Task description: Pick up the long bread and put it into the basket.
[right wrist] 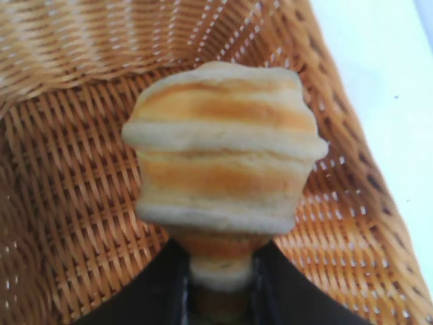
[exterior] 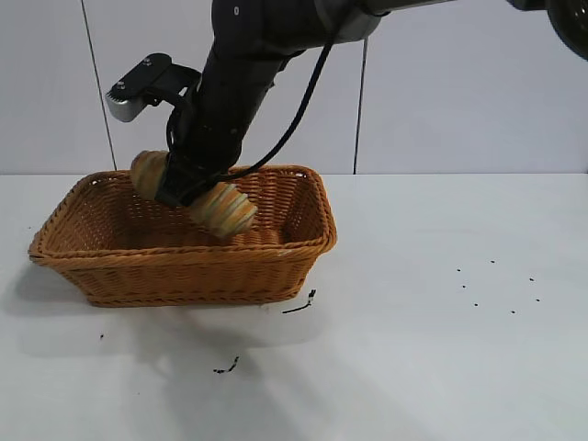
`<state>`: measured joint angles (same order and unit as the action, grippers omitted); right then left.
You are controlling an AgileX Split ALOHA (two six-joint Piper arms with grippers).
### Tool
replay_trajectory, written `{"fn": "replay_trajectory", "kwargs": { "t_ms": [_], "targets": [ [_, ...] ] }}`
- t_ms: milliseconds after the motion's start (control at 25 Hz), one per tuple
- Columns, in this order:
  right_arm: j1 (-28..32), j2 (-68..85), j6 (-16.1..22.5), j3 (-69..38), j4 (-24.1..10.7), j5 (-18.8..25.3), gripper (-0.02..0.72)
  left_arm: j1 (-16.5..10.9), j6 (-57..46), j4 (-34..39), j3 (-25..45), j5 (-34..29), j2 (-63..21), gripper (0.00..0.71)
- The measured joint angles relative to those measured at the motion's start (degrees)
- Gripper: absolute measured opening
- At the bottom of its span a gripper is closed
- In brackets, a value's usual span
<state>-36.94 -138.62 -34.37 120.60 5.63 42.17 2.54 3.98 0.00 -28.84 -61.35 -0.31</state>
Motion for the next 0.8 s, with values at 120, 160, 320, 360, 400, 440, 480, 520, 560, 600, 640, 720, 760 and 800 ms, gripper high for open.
{"fn": "replay_trajectory", "kwargs": {
  "t_ms": [120, 160, 320, 360, 400, 440, 480, 520, 560, 600, 640, 720, 760, 800],
  "targets": [
    [0.0, 2.23, 6.43, 0.0, -1.29, 0.86, 0.685, 0.0, 0.0, 0.0, 0.0, 0.0, 0.0, 0.696],
    [0.0, 3.16, 8.45, 0.0, -1.78, 1.8, 0.687, 0.0, 0.0, 0.0, 0.0, 0.0, 0.0, 0.696],
    [0.53, 7.27, 16.53, 0.77, -2.42, 7.93, 0.693, 0.0, 0.0, 0.0, 0.0, 0.0, 0.0, 0.696],
    [1.08, 8.13, 18.33, 0.85, -2.49, 9.0, 0.693, 0.0, 0.0, 0.0, 0.0, 0.0, 0.0, 0.696],
    [1.71, 8.81, 20.07, 0.86, -2.49, 10.41, 0.693, 0.0, 0.0, 0.0, 0.0, 0.0, 0.0, 0.696],
    [2.7, 9.27, 21.45, 0.86, -2.49, 11.55, 0.693, 0.0, 0.0, 0.0, 0.0, 0.0, 0.0, 0.696],
    [3.94, 9.51, 23.21, 0.97, -2.49, 12.51, 0.693, 0.0, 0.0, 0.0, 0.0, 0.0, 0.0, 0.696],
    [5.18, 9.65, 24.8, 1.04, -2.49, 13.61, 0.693, 0.0, 0.0, 0.0, 0.0, 0.0, 0.0, 0.696],
    [6.9, 9.71, 26.16, 1.04, -2.49, 14.68, 0.693, 0.0, 0.0, 0.0, 0.0, 0.0, 0.0, 0.696],
    [8.75, 9.71, 27.23, 1.04, -2.49, 15.91, 0.693, 0.0, 0.0, 0.0, 0.0, 0.0, 0.0, 0.696],
    [10.74, 9.71, 28.23, 1.04, -2.54, 16.92, 0.693, 0.0, 0.0, 0.0, 0.0, 0.0, 0.0, 0.696],
    [14.55, 9.71, 29.3, 1.04, -2.69, 18.31, 0.693, 0.0, 0.0, 0.0, 0.0, 0.0, 0.0, 0.696],
    [16.69, 9.71, 29.52, 1.04, -2.73, 18.5, 0.693, 0.0, 0.0, 0.0, 0.0, 0.0, 0.0, 0.696],
    [18.49, 9.71, 29.57, 1.04, -2.73, 18.7, 0.693, 0.0, 0.0, 0.0, 0.0, 0.0, 0.0, 0.696]
  ]
}}
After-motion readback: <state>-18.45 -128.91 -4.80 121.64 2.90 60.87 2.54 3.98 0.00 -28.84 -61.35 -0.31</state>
